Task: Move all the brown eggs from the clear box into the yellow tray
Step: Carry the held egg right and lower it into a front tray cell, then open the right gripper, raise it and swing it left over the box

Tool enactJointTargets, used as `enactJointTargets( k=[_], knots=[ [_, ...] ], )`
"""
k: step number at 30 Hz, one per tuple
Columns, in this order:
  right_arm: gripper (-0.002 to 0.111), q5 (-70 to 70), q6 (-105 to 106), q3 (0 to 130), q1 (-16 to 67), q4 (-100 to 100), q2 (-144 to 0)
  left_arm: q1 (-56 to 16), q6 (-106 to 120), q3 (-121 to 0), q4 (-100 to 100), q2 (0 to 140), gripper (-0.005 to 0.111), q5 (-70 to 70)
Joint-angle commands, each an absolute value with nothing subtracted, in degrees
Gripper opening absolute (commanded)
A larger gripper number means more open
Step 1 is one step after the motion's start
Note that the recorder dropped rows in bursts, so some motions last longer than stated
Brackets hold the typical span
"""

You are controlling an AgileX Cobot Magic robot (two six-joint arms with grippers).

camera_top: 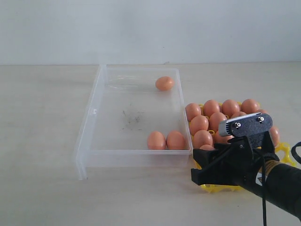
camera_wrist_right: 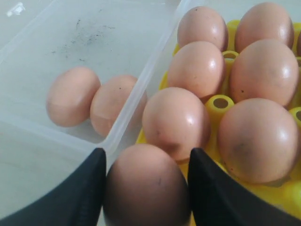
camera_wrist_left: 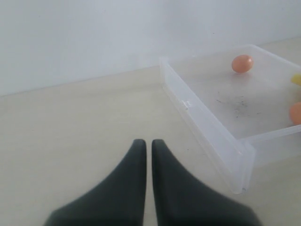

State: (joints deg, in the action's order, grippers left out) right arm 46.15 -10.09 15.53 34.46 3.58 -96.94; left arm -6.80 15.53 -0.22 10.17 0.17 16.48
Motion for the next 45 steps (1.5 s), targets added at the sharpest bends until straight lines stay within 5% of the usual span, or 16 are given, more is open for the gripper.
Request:
enactJointTargets(
  k=[1,21,24,31,45],
  knots=[
    [0.0,43.8,-10.3,16.3,34.2,3.8,-96.7,-7.1,15.5,0.0,10.1,0.0,0.004,16.3],
    [0.0,36.5,-5.0,17.4,34.2,11.5,-96.7,-7.1,15.5,0.0,10.1,0.0,0.004,16.3],
    [0.011,36.8,-5.0,17.4,34.2,11.5,-96.7,-7.1,15.5,0.0,10.1,0.0,0.004,16.3],
    [0.06,37.9,-5.4,17.4,34.2,12.0,-96.7,-7.1,15.5,0.0,10.1,0.0,0.004,16.3],
    [0.059,45.7,-5.5,17.4,34.2,12.8,-92.8,-7.1,15.5,0.0,10.1,0.0,0.004,16.3]
  ],
)
